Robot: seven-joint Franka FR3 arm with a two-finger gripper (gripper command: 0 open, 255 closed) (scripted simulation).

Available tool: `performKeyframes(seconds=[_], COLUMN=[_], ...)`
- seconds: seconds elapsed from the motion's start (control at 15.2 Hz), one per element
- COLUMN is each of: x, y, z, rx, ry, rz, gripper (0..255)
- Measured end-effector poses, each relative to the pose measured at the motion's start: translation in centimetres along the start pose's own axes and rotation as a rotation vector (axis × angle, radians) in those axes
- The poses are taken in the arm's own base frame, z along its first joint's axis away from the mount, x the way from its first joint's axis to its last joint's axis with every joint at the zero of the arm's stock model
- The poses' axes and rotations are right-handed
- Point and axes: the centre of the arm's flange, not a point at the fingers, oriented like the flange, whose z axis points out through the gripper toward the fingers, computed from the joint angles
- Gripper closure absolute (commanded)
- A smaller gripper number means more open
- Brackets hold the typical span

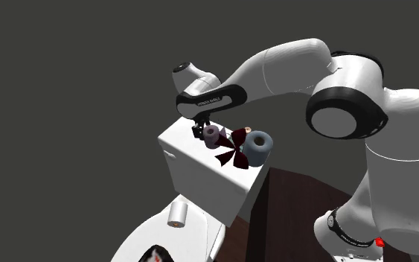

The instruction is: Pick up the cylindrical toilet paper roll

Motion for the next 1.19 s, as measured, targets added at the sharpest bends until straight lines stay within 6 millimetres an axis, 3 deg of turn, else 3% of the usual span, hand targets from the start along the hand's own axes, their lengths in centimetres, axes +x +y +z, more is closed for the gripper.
performKeyframes(seconds=[0.07,0.13,0.86,1.19], x=[0.1,0.1,0.1,-0.4], y=[0.0,-0.1,-0.1,0.1], z=[0.5,0.6,0.5,-1.6], rx=[0.000,0.000,-0.001,0.000], ry=[0.000,0.000,0.002,0.001], rz=[0.000,0.000,0.000,0.000], gripper=[0,255,255,255])
